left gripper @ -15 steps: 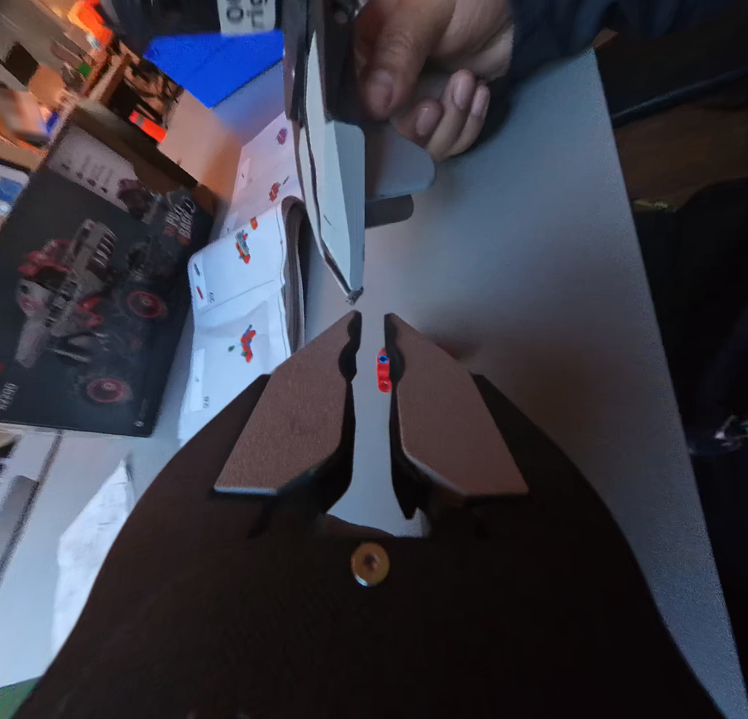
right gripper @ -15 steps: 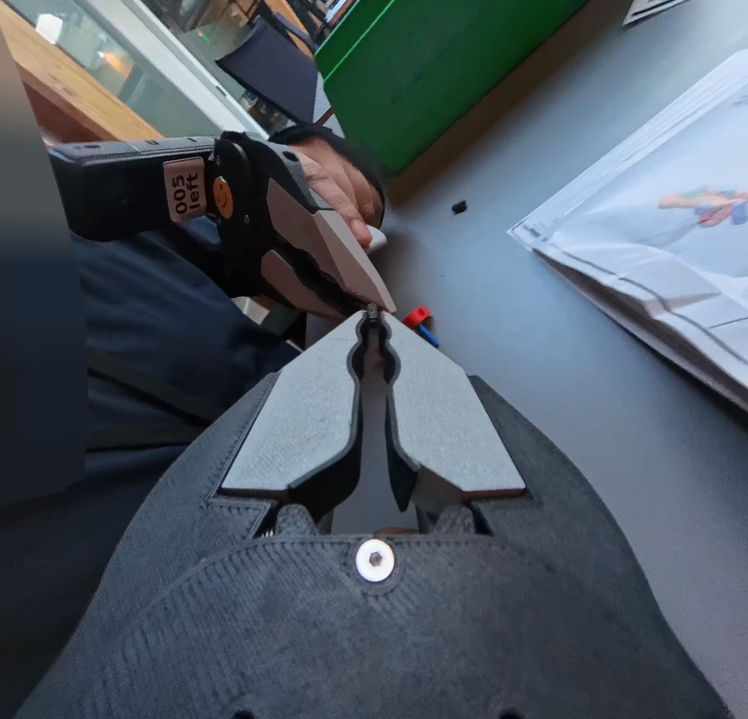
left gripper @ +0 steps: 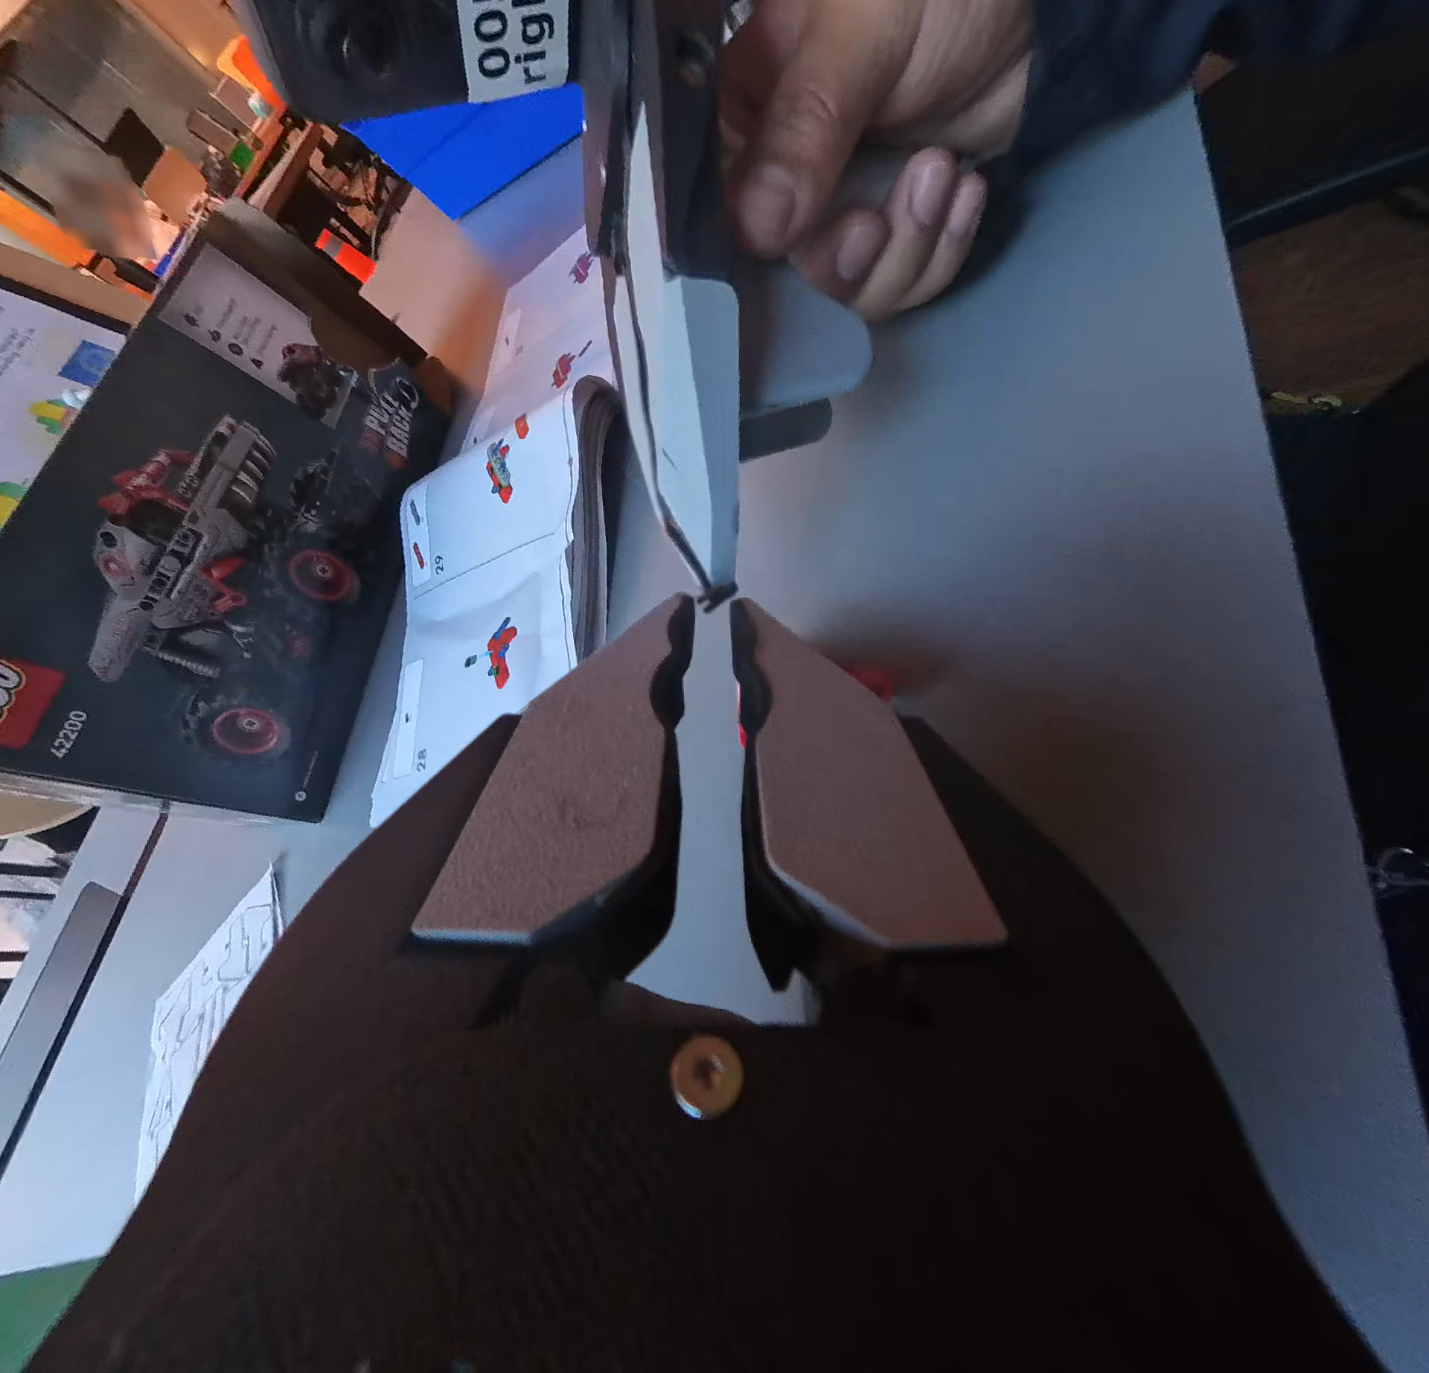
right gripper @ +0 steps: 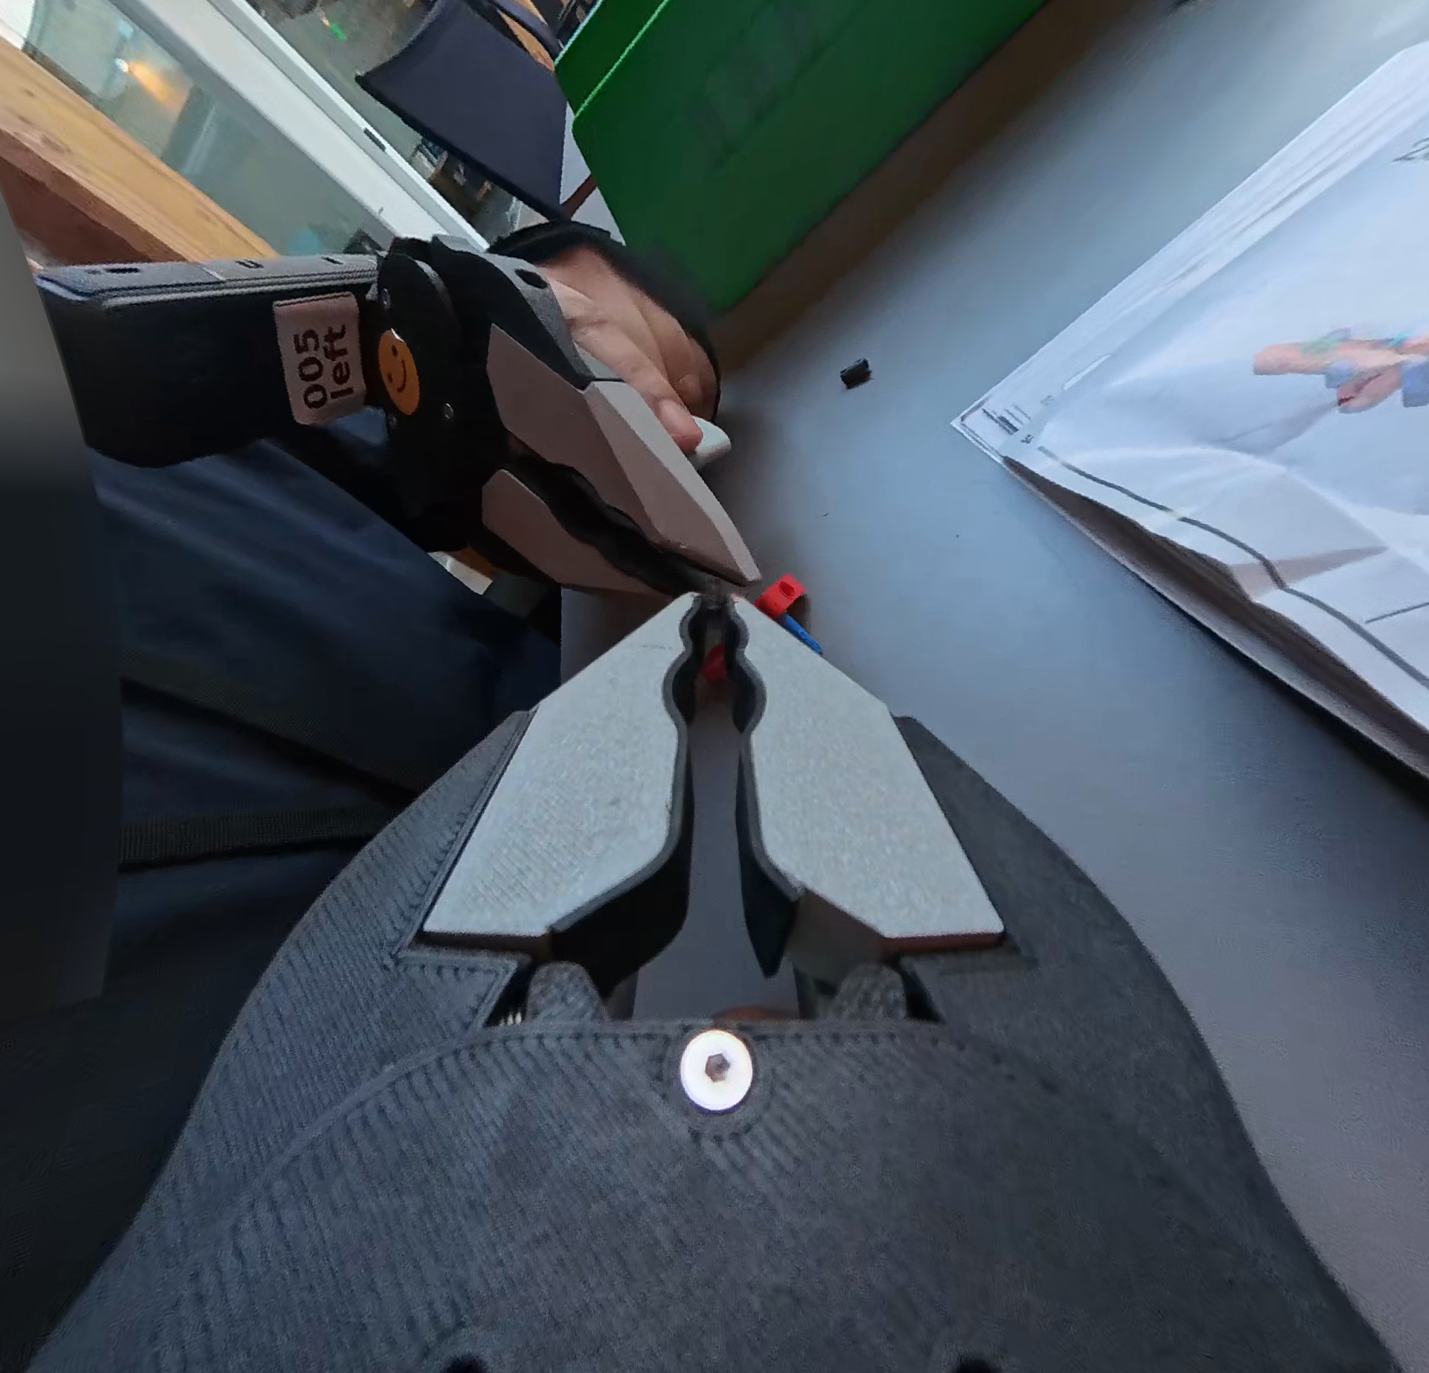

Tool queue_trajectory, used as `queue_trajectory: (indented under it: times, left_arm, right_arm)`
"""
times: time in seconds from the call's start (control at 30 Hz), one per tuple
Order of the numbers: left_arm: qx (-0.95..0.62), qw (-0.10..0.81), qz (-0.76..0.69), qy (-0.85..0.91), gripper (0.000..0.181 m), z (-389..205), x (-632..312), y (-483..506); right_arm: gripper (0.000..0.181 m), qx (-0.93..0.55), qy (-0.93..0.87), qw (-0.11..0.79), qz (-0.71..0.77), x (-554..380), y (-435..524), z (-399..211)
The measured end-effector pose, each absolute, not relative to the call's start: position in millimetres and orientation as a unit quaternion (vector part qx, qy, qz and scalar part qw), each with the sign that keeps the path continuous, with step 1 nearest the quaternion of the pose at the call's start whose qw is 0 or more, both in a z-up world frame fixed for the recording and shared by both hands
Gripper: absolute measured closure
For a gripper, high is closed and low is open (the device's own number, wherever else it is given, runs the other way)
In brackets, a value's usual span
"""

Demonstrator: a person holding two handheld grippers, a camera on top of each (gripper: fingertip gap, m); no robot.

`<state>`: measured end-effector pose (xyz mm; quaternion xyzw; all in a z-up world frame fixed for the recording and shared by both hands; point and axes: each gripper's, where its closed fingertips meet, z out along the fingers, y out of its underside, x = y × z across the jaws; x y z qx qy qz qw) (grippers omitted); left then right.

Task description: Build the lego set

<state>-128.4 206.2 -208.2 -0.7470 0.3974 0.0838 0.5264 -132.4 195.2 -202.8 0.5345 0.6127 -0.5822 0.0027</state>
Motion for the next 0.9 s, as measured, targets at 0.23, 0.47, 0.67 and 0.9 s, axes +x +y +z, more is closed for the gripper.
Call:
queue_trajectory:
  times: [0.23,0.47,0.67,0.9]
  left_arm:
    - [-0.734,0.527,0.109,0.415,0.178,-209.8,-127.5,205.9]
    - [-0.743,0.547,0.087,0.375,0.179,-198.9,-132.4,209.6]
    - [-0.738,0.561,0.077,0.367,0.179,-193.4,-133.1,209.4]
    - [-0.731,0.563,0.084,0.377,0.179,-193.4,-129.7,209.0]
  right_arm:
    - [0.181,0.541,0.61,0.009,-0.579,-131.5,195.1,-204.8]
    - [0.181,0.522,0.594,-0.022,-0.612,-133.3,201.6,-189.2]
    - [0.179,0.516,0.601,-0.037,-0.609,-133.2,201.7,-188.1]
    - [0.179,0.514,0.603,-0.036,-0.609,-133.9,199.4,-187.9]
